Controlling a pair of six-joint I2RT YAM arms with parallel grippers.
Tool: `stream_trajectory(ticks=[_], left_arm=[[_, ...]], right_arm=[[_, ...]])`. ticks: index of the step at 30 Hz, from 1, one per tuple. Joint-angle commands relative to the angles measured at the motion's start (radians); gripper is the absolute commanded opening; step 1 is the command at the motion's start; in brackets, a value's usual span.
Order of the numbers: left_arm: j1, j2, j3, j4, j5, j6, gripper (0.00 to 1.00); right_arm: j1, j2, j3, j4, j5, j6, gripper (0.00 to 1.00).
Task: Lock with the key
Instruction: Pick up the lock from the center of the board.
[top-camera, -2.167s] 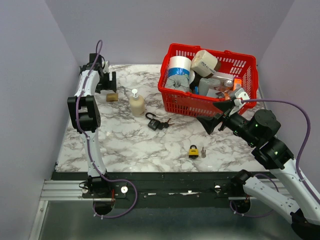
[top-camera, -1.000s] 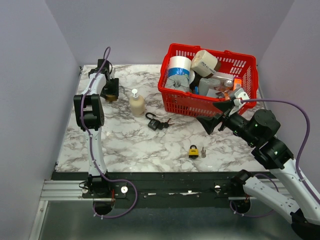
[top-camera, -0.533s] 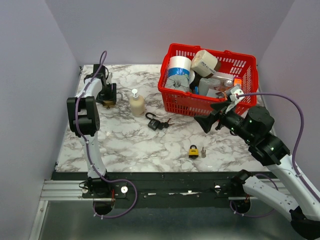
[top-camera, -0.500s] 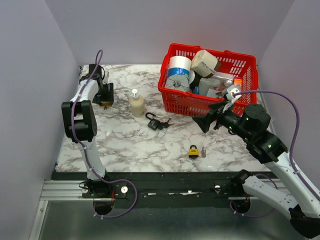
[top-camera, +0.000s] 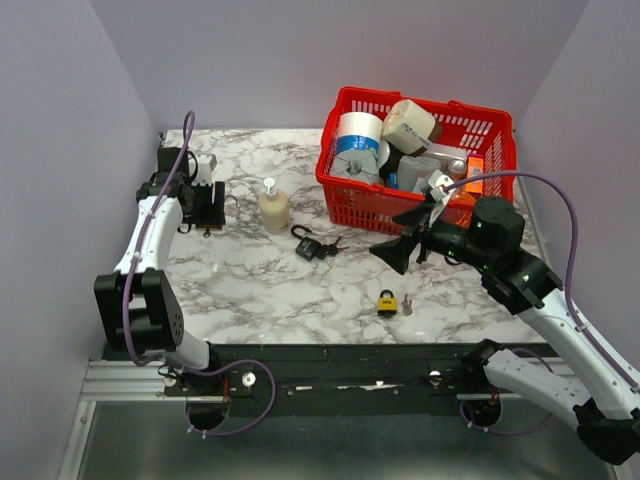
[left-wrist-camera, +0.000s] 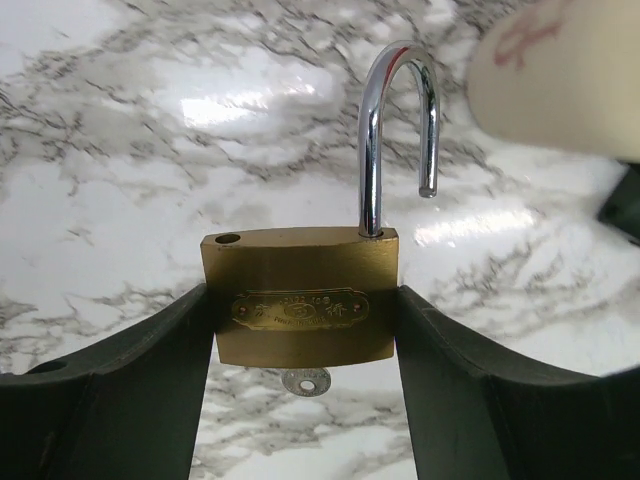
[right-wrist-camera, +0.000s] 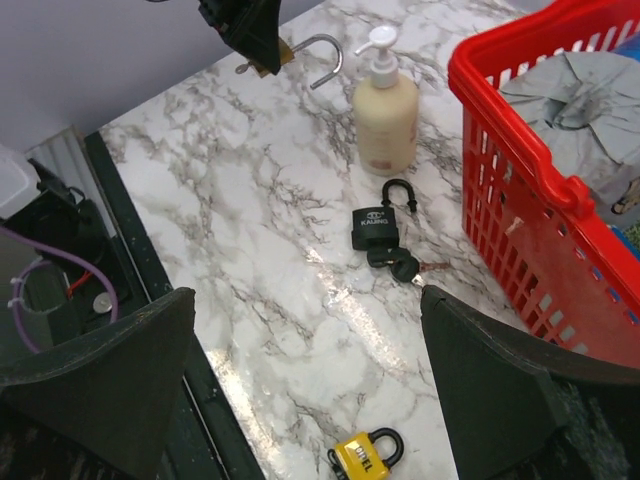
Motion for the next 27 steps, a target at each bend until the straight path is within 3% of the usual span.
stream_trajectory(ticks=[1, 6, 13, 18, 27], left_arm=[[0.002, -0.228, -0.037, -0.048, 0.224, 0.092, 0.23], [-0.001, -0.436, -0.057, -0.183, 0.372, 0.183, 0.23], [-0.093, -0.544, 0.012, -0.377, 0.530, 0.214, 0.20], [-0.301, -0.546, 0.039, -0.366, 0.558, 0.088, 0.18], [-0.490, -0.518, 0.072, -0.286, 0.576, -0.037, 0.14]], right_arm=[[-0.008, 0.014, 0.058, 0.028, -0.165, -0.095, 1.00], [-0.006, 0.049, 0.084, 0.019, -0.335, -0.118, 1.00], [-0.005, 0.124, 0.131, 0.028, -0.485, -0.198, 1.00], [0.027, 0.198, 0.168, 0.057, -0.551, -0.253, 1.00], [0.092, 0.287, 0.191, 0.068, -0.600, -0.261, 0.98]])
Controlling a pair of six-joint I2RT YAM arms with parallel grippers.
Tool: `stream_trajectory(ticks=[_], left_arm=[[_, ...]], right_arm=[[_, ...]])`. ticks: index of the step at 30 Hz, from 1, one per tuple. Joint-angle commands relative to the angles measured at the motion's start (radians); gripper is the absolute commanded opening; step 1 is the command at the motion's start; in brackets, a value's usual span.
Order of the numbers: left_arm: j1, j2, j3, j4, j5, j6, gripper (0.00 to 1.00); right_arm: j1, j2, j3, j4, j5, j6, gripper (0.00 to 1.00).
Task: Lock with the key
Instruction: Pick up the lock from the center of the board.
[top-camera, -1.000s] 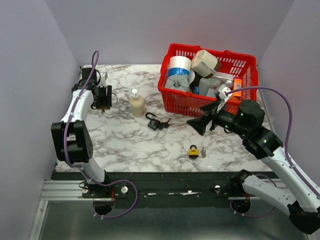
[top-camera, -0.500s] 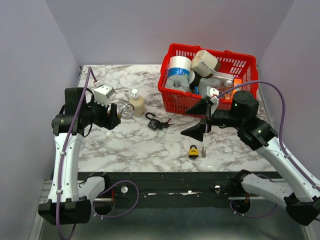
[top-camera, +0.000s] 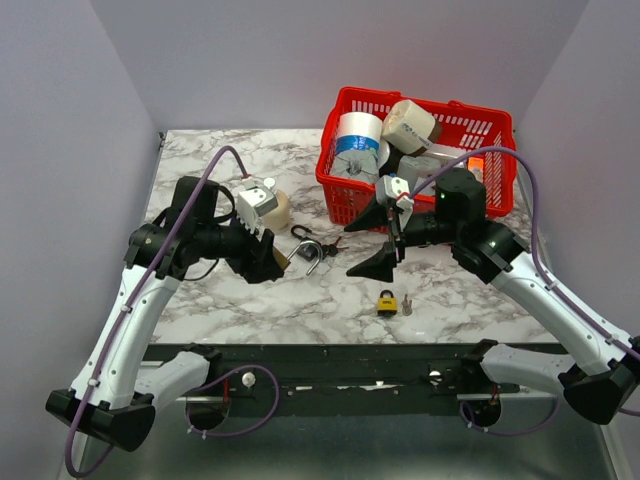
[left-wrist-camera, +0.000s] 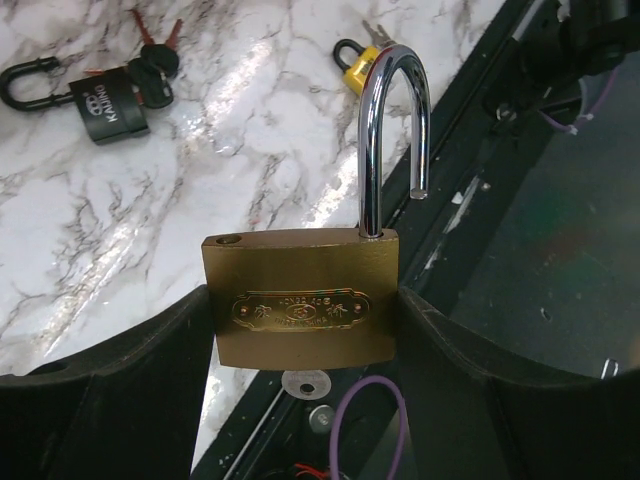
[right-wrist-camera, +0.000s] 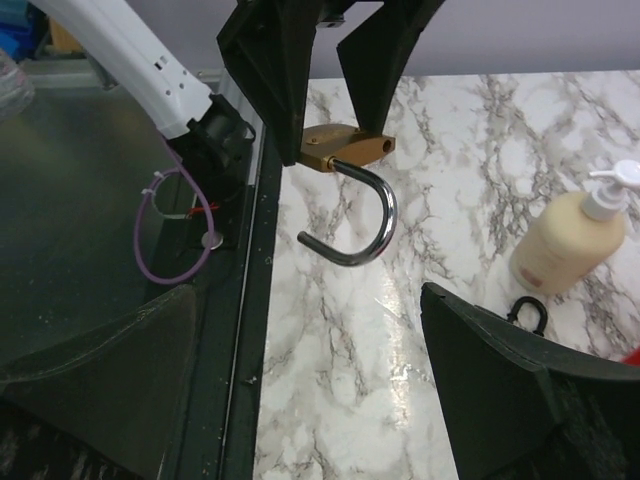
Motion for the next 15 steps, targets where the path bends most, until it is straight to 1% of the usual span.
stream_trajectory(ticks=[1, 4, 8, 12, 13, 14, 15], left_arm=[[-0.081, 0.000, 0.062, 0.091, 0.070, -0.088, 0.14], [-0.115, 0.003, 0.073, 0.120, 0.061, -0.103, 0.13], [-0.162, 0.017, 0.097, 0.141, 0.042, -0.109, 0.12], [-0.193, 0.028, 0.122, 0.164, 0.041, -0.126, 0.11], [-0.201, 0.031, 0.125, 0.169, 0.035, -0.126, 0.12], [-0.208, 0.031, 0.127, 0.173, 0.033, -0.126, 0.11], [-0.217, 0.032, 0.133, 0.173, 0.031, -0.153, 0.11]], right_arm=[[0.022, 0.040, 0.021, 0.040, -0.095, 0.026, 0.98], [0.026, 0.057, 0.004, 0.070, -0.121, 0.095, 0.96], [0.026, 0.090, -0.005, 0.104, -0.132, 0.189, 0.90], [0.026, 0.113, -0.011, 0.143, -0.149, 0.272, 0.88], [0.026, 0.118, -0.011, 0.149, -0.155, 0.278, 0.86], [0.026, 0.123, -0.011, 0.153, -0.160, 0.295, 0.79], [0.026, 0.126, -0.011, 0.155, -0.172, 0.296, 0.75]])
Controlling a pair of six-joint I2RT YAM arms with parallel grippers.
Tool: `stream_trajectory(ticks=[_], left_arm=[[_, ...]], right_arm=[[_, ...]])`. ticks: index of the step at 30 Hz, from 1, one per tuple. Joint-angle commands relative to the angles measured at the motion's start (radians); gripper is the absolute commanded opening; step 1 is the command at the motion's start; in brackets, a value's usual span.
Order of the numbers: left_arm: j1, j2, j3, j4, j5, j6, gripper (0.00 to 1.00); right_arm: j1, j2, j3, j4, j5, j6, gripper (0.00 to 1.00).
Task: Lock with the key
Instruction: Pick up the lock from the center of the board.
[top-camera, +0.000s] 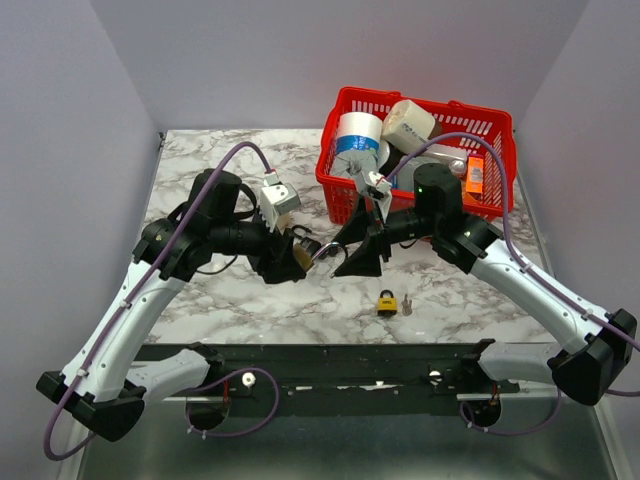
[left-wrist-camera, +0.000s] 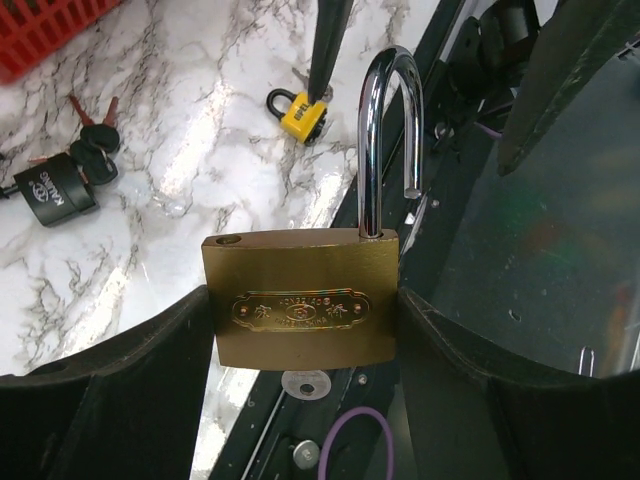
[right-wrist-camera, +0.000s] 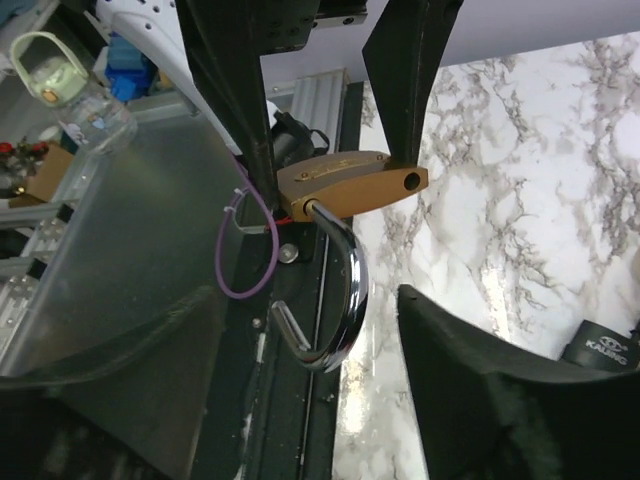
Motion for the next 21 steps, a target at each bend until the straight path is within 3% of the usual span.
stream_trajectory(ticks=[1, 4, 5, 7, 8, 10, 11, 14, 16, 21], left_arm=[[-0.037, -0.003, 0.056, 0.090, 0.024, -0.062, 0.10], [-0.048, -0.009, 0.056, 0.106, 0.022, -0.084, 0.10], [-0.049, -0.007, 0.054, 0.114, 0.025, -0.094, 0.10], [-0.055, -0.012, 0.051, 0.120, 0.030, -0.105, 0.10], [-0.055, -0.013, 0.047, 0.131, 0.051, -0.110, 0.16], [-0.055, -0.020, 0.028, 0.137, 0.134, -0.085, 0.35], [-0.057, -0.026, 0.019, 0.142, 0.175, -0.065, 0.59], [-0.055, -0.064, -0.039, 0.232, 0.217, -0.139, 0.89], [-0.054, -0.082, -0.050, 0.255, 0.183, -0.157, 0.99], [-0.054, -0.119, -0.052, 0.275, 0.136, -0.050, 0.99]], right_arm=[[0.005, 0.019, -0.013, 0.059, -0.072, 0.083, 0.72], [0.005, 0.018, -0.016, 0.059, -0.078, 0.086, 0.49], [0.005, 0.016, -0.018, 0.059, -0.080, 0.083, 0.32], [0.005, 0.013, -0.016, 0.059, -0.080, 0.074, 0.10], [0.005, 0.007, -0.015, 0.059, -0.077, 0.065, 0.01], [0.005, -0.001, -0.006, 0.062, -0.075, 0.054, 0.01], [0.005, -0.011, -0.001, 0.062, -0.074, 0.040, 0.01], [0.005, -0.033, 0.004, 0.062, -0.062, 0.019, 0.01], [0.005, -0.059, -0.002, 0.052, -0.055, 0.009, 0.01], [0.005, -0.103, -0.016, 0.001, -0.088, -0.056, 0.01]])
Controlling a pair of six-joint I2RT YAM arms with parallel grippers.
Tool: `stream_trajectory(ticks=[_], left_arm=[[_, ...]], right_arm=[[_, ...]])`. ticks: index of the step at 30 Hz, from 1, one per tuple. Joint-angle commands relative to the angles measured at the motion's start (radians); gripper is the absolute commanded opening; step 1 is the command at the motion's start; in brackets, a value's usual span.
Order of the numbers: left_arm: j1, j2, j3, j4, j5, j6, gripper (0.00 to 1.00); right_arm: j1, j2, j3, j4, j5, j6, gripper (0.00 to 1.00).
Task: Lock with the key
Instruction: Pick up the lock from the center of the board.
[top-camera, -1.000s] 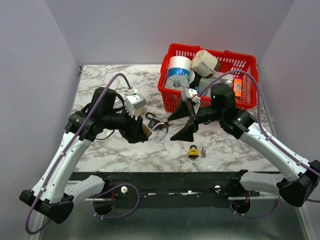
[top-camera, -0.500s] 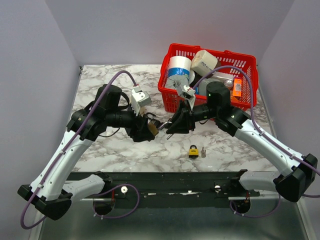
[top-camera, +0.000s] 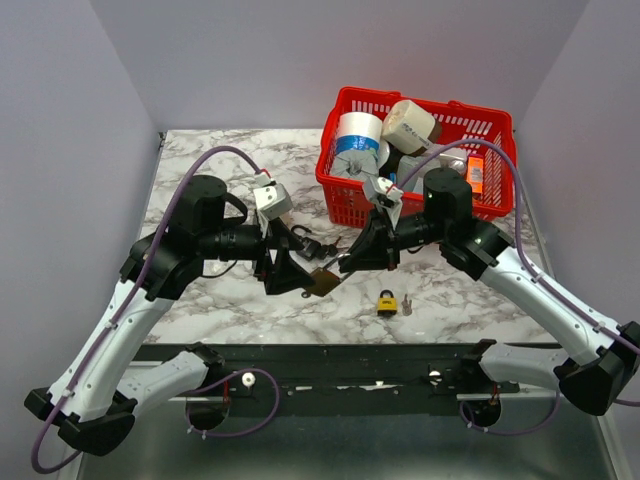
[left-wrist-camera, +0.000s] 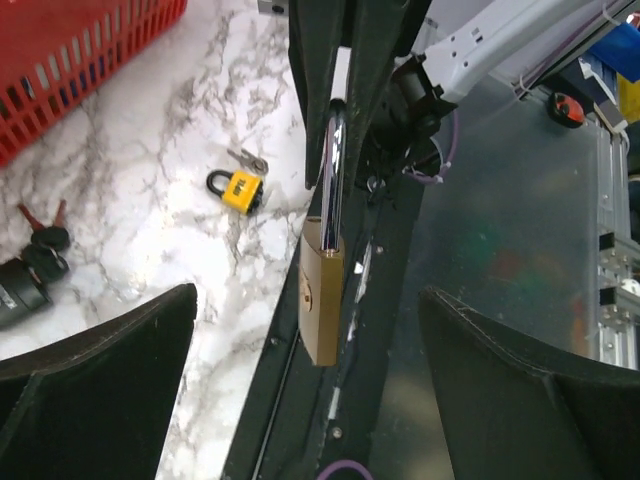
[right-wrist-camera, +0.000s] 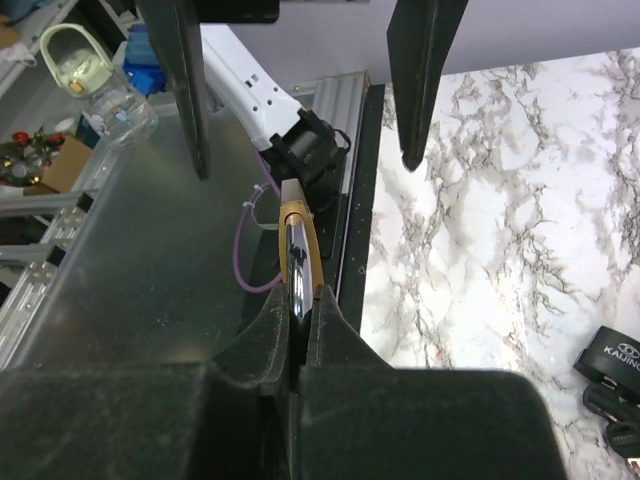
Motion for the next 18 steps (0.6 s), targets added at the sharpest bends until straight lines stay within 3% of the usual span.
stream_trajectory(ticks=[1, 4, 7, 12, 14, 15, 18], left_arm=[[0.000, -0.051, -0.004, 0.076, 0.028, 0.107, 0.99], [0.000, -0.048, 0.003, 0.059, 0.057, 0.166, 0.99], [-0.002, -0.043, -0.001, 0.010, 0.127, 0.322, 0.95], [-0.020, -0.011, -0.011, 0.067, 0.068, 0.245, 0.88], [-0.028, -0.015, -0.015, 0.074, 0.080, 0.296, 0.88], [-0.028, -0.023, -0.014, 0.056, 0.120, 0.353, 0.89], [-0.032, -0.067, 0.008, -0.117, 0.167, 0.841, 0.94]], right_arm=[[0.003, -0.080, -0.006, -0.008, -0.048, -0.084, 0.01], [0.003, -0.110, -0.013, -0.029, -0.059, -0.154, 0.01], [0.005, -0.122, -0.005, -0.063, -0.055, -0.232, 0.01], [0.003, -0.116, 0.018, -0.106, -0.042, -0.330, 0.01], [0.003, -0.108, 0.038, -0.144, -0.068, -0.387, 0.01], [0.003, -0.101, 0.047, -0.161, -0.084, -0.406, 0.01], [0.005, -0.082, 0.069, -0.219, -0.148, -0.450, 0.01]])
